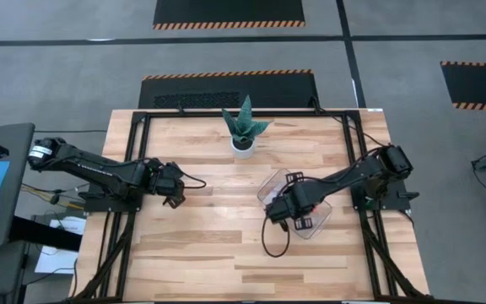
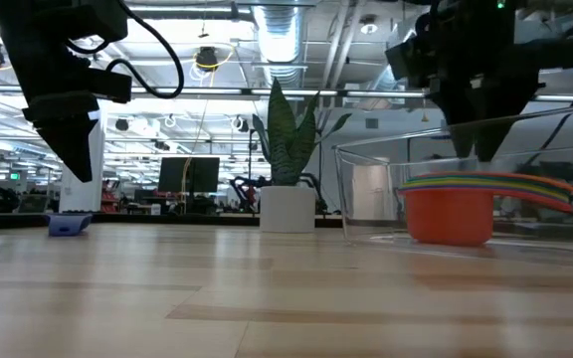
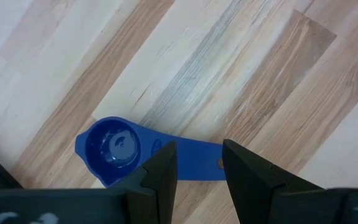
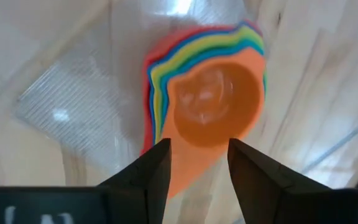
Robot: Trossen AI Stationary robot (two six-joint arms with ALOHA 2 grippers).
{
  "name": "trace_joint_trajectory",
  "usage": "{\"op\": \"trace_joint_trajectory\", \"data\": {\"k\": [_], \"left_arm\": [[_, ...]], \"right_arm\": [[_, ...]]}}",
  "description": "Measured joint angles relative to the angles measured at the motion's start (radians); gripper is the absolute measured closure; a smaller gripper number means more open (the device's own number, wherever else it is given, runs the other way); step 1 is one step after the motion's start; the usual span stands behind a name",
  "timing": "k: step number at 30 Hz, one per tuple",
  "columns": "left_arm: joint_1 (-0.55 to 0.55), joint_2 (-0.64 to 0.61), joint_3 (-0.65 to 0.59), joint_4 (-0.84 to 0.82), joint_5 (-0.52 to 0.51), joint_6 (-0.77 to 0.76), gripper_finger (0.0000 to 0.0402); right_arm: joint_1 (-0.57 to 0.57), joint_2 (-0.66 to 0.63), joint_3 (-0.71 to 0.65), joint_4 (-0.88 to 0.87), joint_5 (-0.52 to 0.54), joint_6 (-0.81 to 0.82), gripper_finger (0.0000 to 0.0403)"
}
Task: Nest measuring cups in basket
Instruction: Stack the violet measuring cup on top of the orange measuring cup
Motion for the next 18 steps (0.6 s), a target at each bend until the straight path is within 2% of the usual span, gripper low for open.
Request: {"op": "trace_joint_trajectory", "data": {"k": [4, 9, 10, 14, 18], "left_arm": [[0.0, 0.0, 0.0, 0.0, 0.0, 0.009, 0.0285], [0.002, 0.0, 0.0, -0.003, 0.081, -0.019, 0.0285], [0.005, 0.0, 0.0, -0.011, 0.102, -0.059, 0.0285], [0.024, 0.0, 0.0, -0.111, 0.129, -0.381, 0.0285], [0.052, 0.008, -0.002, -0.18, 0.058, -0.466, 0.0285]], "right_arm": [[0.045, 0.0, 0.052, -0.064, -0.012, 0.103, 0.0229], [0.146, 0.0, 0.237, -0.278, 0.03, 0.3, 0.0238], [0.165, -0.011, 0.266, -0.269, 0.039, 0.335, 0.024], [0.252, -0.09, 0.351, -0.201, 0.081, 0.518, 0.0248], [0.337, -0.15, 0.359, -0.211, 0.225, 0.739, 0.0257]]}}
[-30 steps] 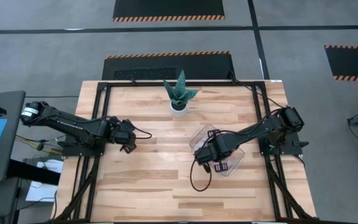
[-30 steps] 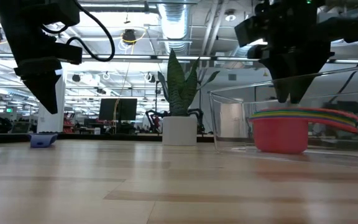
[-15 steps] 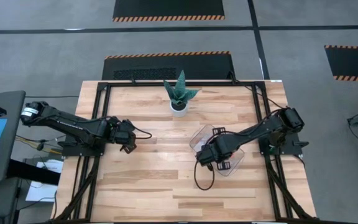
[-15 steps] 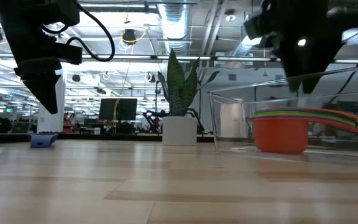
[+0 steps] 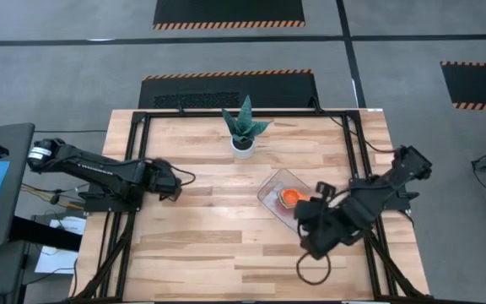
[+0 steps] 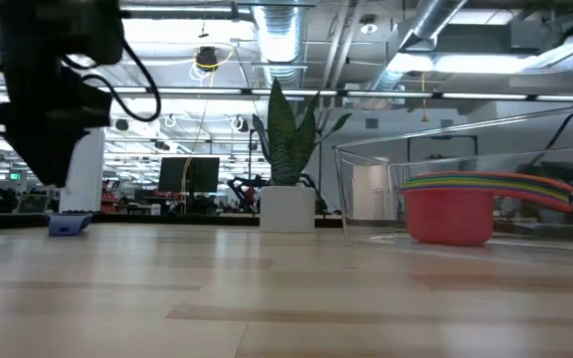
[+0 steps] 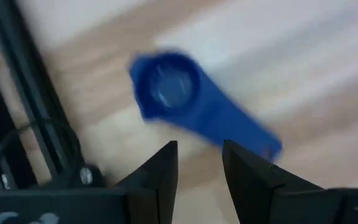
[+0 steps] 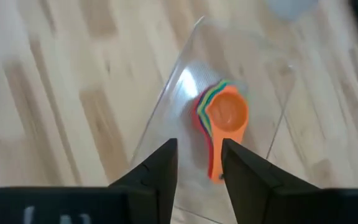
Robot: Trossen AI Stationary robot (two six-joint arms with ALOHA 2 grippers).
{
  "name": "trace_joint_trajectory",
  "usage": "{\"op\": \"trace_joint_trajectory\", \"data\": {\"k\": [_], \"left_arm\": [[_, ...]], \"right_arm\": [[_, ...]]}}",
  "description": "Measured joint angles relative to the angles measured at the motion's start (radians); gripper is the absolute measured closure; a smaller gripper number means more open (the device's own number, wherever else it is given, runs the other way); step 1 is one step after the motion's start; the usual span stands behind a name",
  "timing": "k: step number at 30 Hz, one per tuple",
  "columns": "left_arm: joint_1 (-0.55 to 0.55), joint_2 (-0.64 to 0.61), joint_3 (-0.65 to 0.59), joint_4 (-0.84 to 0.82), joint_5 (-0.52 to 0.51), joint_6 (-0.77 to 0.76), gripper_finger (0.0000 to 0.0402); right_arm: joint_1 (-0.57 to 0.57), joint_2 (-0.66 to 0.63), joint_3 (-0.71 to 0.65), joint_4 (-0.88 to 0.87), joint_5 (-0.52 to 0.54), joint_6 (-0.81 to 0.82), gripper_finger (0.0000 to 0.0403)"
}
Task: Nest measuring cups in basket
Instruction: Stack the violet measuring cup on top of the orange measuring cup
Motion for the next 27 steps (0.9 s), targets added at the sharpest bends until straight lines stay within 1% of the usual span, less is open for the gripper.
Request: {"op": "trace_joint_trajectory", "data": {"k": [1, 3, 6, 10, 12, 15, 18, 22, 27], "left_arm": [[0.017, 0.004, -0.004, 0.007, -0.032, -0.017, 0.0285], [0.055, 0.015, -0.011, 0.001, -0.063, -0.031, 0.0285], [0.122, 0.059, -0.025, 0.054, -0.062, 0.038, 0.0285], [0.192, 0.149, -0.032, 0.117, -0.02, 0.139, 0.0285], [0.211, 0.2, -0.032, 0.12, -0.019, 0.162, 0.0285], [0.231, 0.271, -0.023, 0.154, -0.047, 0.199, 0.0285], [0.234, 0.336, 0.016, 0.167, -0.048, 0.235, 0.0285], [0.227, 0.386, 0.121, 0.205, 0.024, 0.31, 0.0285], [0.227, 0.435, 0.269, 0.249, 0.198, 0.376, 0.0285]], "right_arm": [[0.016, -0.014, 0.002, -0.003, 0.037, 0.057, 0.0259], [0.06, -0.043, 0.002, -0.022, 0.085, 0.166, 0.0263], [0.1, -0.057, 0.002, -0.026, 0.128, 0.267, 0.0268], [0.134, -0.057, 0.002, -0.027, 0.139, 0.293, 0.0274], [0.141, -0.054, 0.002, -0.029, 0.139, 0.3, 0.0276], [0.144, -0.038, 0.0, -0.029, 0.135, 0.309, 0.0279], [0.145, -0.028, 0.0, -0.036, 0.135, 0.309, 0.0281], [0.144, -0.019, 0.0, -0.053, 0.133, 0.308, 0.028], [0.144, -0.02, 0.0, -0.053, 0.133, 0.296, 0.028]]}}
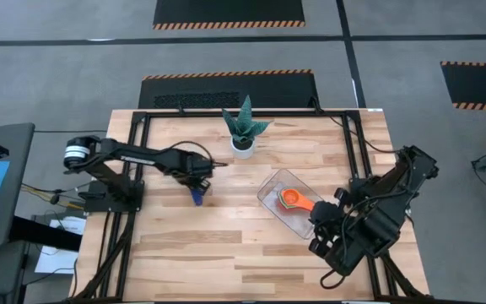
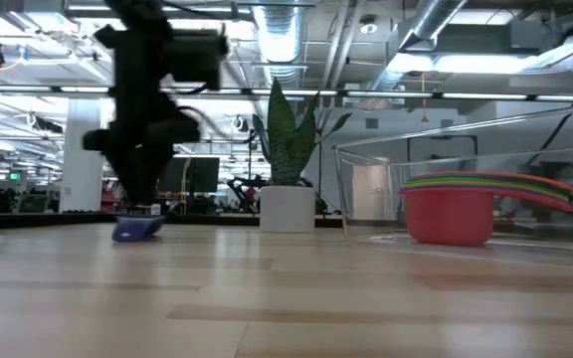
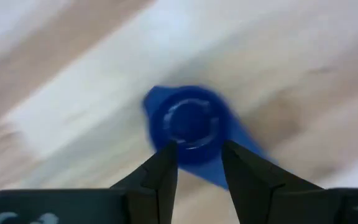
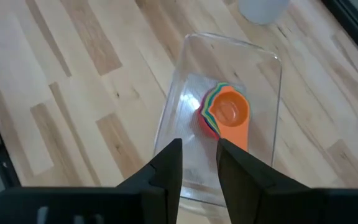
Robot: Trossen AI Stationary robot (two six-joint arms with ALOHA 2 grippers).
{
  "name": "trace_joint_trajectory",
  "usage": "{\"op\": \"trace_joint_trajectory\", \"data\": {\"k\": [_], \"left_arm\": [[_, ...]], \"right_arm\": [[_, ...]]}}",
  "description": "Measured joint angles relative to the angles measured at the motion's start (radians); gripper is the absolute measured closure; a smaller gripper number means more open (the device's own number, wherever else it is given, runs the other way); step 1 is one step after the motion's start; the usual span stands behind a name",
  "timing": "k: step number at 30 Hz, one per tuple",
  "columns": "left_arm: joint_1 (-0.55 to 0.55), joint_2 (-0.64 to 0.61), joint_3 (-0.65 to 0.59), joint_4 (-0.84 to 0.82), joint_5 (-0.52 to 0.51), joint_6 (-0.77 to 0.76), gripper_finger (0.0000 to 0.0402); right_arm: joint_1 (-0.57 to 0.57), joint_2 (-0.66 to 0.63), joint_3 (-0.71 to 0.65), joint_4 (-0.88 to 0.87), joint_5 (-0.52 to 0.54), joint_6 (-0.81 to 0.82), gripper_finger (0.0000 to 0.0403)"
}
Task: Nest measuring cups in basket
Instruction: Stack the violet measuring cup on top of the orange measuring cup
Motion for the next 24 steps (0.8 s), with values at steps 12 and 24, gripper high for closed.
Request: {"op": "trace_joint_trajectory", "data": {"k": [12, 24], "left_arm": [[-0.126, 0.181, 0.319, -0.071, 0.008, 0.134, 0.0285], [-0.076, 0.179, 0.223, -0.316, -0.361, 0.123, 0.0285]], "right_arm": [[0.045, 0.0, 0.0, -0.001, 0.001, 0.015, 0.028], [0.095, 0.0, 0.0, -0.001, 0.0, 0.11, 0.0281]]}}
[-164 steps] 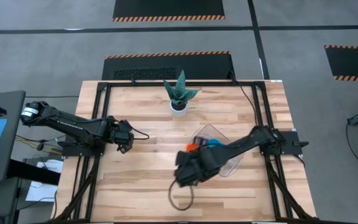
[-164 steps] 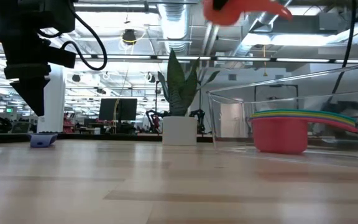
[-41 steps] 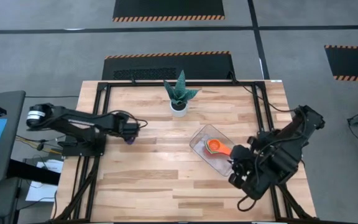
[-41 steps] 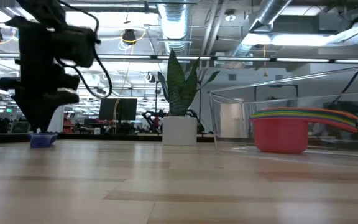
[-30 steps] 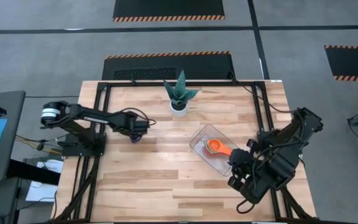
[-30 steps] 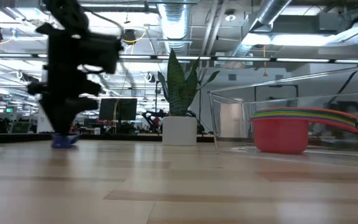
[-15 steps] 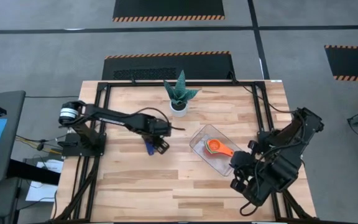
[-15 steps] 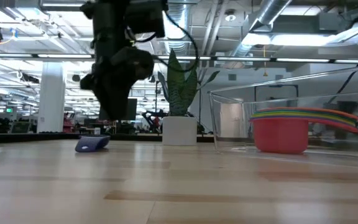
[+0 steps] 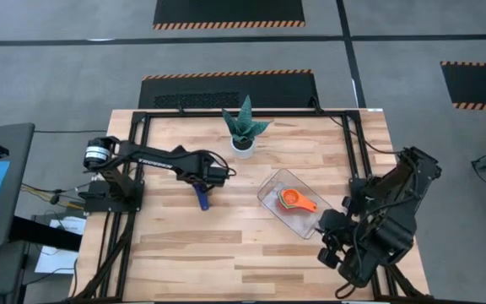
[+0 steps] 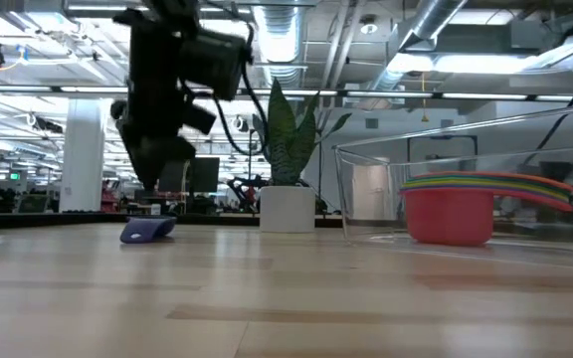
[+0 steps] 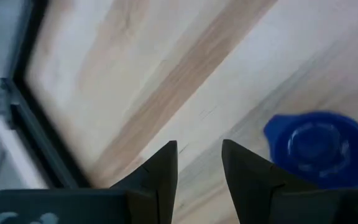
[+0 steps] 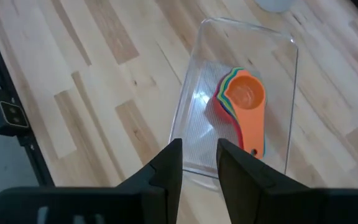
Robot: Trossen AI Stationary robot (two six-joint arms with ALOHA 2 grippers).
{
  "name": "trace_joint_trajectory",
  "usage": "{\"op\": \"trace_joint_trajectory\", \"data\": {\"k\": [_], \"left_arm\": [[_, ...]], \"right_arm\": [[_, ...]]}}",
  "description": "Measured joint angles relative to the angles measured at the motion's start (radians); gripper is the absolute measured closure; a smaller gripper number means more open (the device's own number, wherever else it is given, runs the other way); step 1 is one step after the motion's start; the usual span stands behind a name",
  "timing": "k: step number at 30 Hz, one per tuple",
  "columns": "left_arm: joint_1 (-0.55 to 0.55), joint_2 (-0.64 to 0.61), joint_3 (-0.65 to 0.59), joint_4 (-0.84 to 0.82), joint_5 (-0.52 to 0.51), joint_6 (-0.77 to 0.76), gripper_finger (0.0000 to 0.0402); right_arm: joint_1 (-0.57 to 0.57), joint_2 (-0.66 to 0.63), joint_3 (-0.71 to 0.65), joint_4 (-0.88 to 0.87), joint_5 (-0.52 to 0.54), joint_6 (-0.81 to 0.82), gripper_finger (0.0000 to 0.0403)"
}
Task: Nest measuring cups in basket
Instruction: Stack the violet measuring cup on top of the orange measuring cup
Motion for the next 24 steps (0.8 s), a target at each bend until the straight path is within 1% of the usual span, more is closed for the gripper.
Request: {"op": "trace_joint_trajectory", "data": {"k": [3, 5, 8, 12, 13, 14, 17, 19, 24], "left_arm": [[0.021, 0.0, -0.067, 0.116, 0.012, -0.005, 0.0285], [0.029, 0.0, -0.101, 0.18, 0.064, -0.009, 0.0285], [0.028, 0.0, -0.125, 0.278, 0.203, 0.009, 0.0285], [0.01, 0.0, -0.134, 0.391, 0.453, -0.006, 0.0285], [0.001, 0.0, -0.125, 0.41, 0.498, -0.011, 0.0285], [-0.007, 0.0, -0.114, 0.422, 0.519, -0.019, 0.0285], [-0.031, 0.0, -0.064, 0.43, 0.521, -0.048, 0.0285], [-0.042, 0.0, -0.021, 0.404, 0.528, -0.061, 0.0285], [-0.1, -0.001, 0.028, 0.252, 0.66, -0.059, 0.0285]], "right_arm": [[0.004, 0.0, 0.0, 0.0, 0.0, 0.008, 0.0281], [0.004, 0.0, 0.0, 0.0, 0.0, 0.008, 0.0281], [0.004, 0.0, 0.0, 0.0, 0.0, 0.007, 0.0281], [0.004, 0.0, 0.0, 0.0, 0.0, 0.008, 0.0281], [0.004, 0.0, 0.0, 0.0, 0.0, 0.008, 0.0281], [0.004, 0.0, 0.0, 0.0, 0.0, 0.008, 0.0281], [0.004, 0.0, 0.0, 0.0, 0.002, 0.007, 0.0281], [0.004, 0.0, 0.0, 0.0, 0.002, 0.007, 0.0281], [0.008, 0.0, 0.0, 0.0, 0.001, 0.008, 0.0281]]}}
